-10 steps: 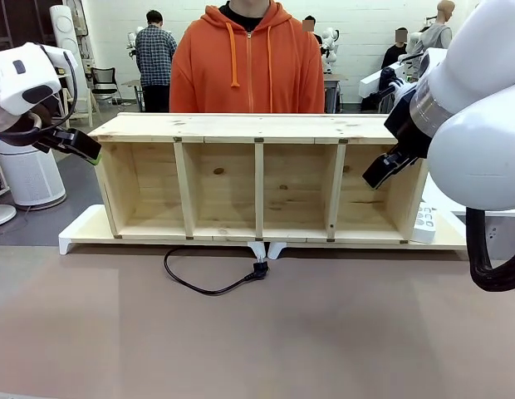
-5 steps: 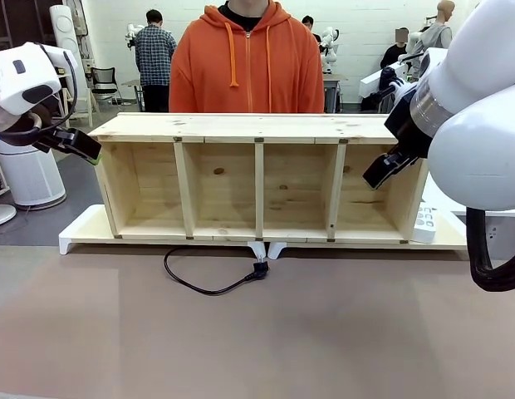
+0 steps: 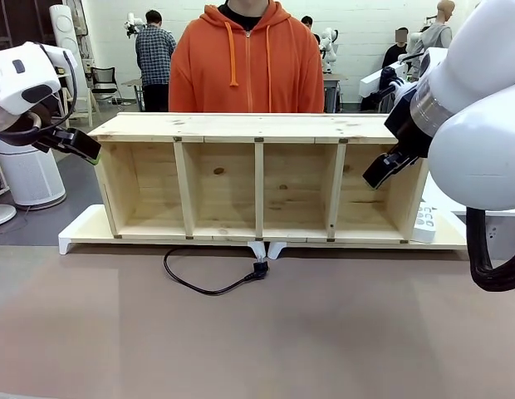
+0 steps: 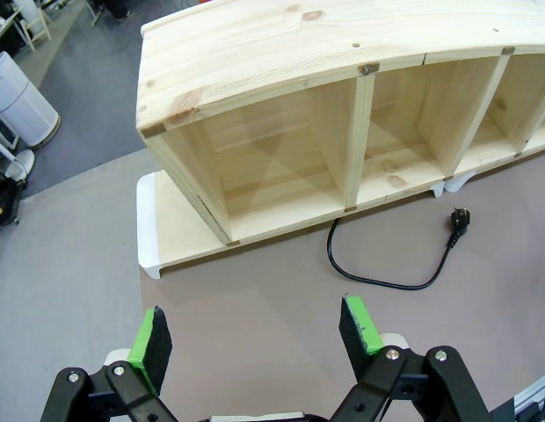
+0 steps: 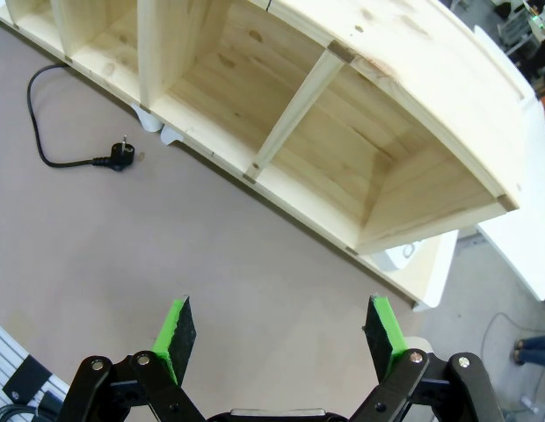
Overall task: Perform cable management.
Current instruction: When the cord part of the Power Cable appears at the lower middle area of the table and stops, grasp the cord part of the Power Cable.
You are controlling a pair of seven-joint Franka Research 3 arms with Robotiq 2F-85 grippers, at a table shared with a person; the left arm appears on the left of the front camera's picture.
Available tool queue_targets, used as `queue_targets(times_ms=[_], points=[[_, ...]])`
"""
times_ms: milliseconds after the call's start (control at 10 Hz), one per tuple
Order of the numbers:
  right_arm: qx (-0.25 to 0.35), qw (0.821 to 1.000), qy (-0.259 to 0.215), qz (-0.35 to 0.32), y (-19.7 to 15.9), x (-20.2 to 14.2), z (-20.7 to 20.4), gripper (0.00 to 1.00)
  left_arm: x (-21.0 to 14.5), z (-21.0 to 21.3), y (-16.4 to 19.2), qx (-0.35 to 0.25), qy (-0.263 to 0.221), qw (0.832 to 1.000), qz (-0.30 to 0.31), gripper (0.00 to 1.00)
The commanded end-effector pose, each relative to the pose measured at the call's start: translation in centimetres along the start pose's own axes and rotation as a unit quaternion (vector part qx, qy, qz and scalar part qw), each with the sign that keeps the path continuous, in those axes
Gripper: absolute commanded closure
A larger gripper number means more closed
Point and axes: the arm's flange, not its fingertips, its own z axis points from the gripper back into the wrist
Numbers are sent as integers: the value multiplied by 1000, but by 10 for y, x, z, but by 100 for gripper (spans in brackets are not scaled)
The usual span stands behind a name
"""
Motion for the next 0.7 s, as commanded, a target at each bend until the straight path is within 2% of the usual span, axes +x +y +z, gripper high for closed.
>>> queue_targets(times_ms=[0, 600], points=[[-3, 1000, 4, -5, 1, -4, -3, 0, 1, -2, -1, 0, -1, 1000, -1, 0], [-3, 1000, 4, -5, 1, -4, -3, 0, 1, -2, -1, 0, -1, 1000, -1, 0]])
